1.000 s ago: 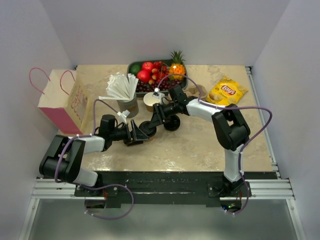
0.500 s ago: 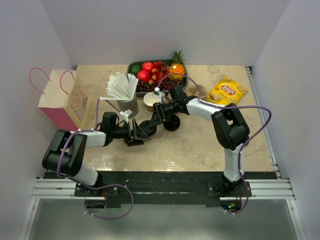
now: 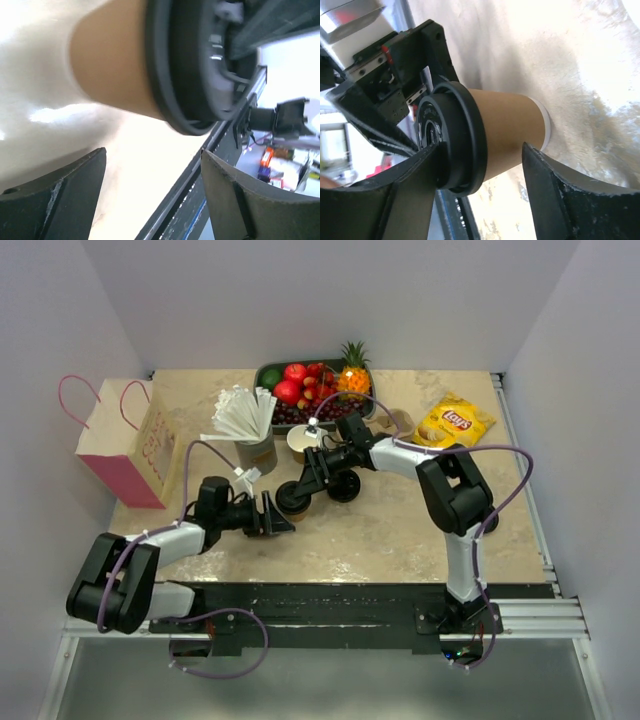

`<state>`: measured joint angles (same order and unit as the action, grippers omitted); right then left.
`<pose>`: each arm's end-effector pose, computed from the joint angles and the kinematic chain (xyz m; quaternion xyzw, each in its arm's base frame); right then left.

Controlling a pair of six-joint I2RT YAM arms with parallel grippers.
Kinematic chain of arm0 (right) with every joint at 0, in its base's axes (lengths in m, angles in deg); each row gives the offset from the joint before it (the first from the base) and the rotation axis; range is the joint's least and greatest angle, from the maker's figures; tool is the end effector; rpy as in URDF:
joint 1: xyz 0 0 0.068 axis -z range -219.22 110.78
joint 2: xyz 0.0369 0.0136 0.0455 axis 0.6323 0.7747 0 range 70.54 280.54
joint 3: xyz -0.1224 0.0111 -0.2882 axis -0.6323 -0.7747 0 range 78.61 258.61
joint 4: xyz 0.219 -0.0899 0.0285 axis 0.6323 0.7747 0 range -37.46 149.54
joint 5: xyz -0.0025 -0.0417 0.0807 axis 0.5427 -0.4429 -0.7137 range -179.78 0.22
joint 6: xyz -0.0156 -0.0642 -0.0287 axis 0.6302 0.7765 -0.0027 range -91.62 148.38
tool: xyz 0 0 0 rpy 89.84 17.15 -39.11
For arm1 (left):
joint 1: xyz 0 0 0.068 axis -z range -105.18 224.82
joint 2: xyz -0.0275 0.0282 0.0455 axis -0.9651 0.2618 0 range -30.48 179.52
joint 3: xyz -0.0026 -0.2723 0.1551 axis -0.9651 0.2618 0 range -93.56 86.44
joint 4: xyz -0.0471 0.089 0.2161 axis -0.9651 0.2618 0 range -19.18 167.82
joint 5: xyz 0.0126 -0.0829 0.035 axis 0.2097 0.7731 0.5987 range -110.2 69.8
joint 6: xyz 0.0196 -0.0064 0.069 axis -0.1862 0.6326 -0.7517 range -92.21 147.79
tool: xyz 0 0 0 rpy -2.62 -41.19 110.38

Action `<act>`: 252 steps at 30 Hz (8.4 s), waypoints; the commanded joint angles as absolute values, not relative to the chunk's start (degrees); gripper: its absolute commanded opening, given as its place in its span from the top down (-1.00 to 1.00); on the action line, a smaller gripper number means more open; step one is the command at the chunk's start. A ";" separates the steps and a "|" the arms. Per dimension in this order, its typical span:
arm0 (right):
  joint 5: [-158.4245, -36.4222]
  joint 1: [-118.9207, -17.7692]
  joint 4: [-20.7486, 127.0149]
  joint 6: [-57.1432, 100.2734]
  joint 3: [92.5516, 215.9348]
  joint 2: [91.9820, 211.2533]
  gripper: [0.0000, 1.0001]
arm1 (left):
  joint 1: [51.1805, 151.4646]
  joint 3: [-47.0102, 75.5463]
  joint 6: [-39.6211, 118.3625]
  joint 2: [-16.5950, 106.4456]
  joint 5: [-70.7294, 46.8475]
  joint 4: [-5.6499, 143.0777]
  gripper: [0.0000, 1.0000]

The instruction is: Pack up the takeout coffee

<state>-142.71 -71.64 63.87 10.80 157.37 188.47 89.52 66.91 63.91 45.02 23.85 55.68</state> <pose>0.3474 0.2770 0.2062 -0.2581 0.8161 0.5080 0.0969 0.1876 -0.0920 0.1842 -0.0034 0.8573 -0.4735 0.2020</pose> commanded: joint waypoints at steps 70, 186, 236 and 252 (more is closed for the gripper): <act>-132.41 -65.07 73.63 20.65 171.42 178.65 -0.74 | 85.81 19.51 4.51 33.24 14.00 107.72 -0.95; -96.64 -56.88 109.40 43.41 203.85 202.99 -0.19 | 61.38 4.26 24.71 34.47 -2.45 97.01 -0.97; -93.30 -57.59 108.79 44.81 199.82 188.16 0.13 | 60.58 6.46 28.93 34.91 1.86 94.99 -0.96; -100.58 -59.52 108.70 38.50 159.85 162.21 0.10 | 60.58 4.88 30.96 37.72 4.06 93.14 -0.95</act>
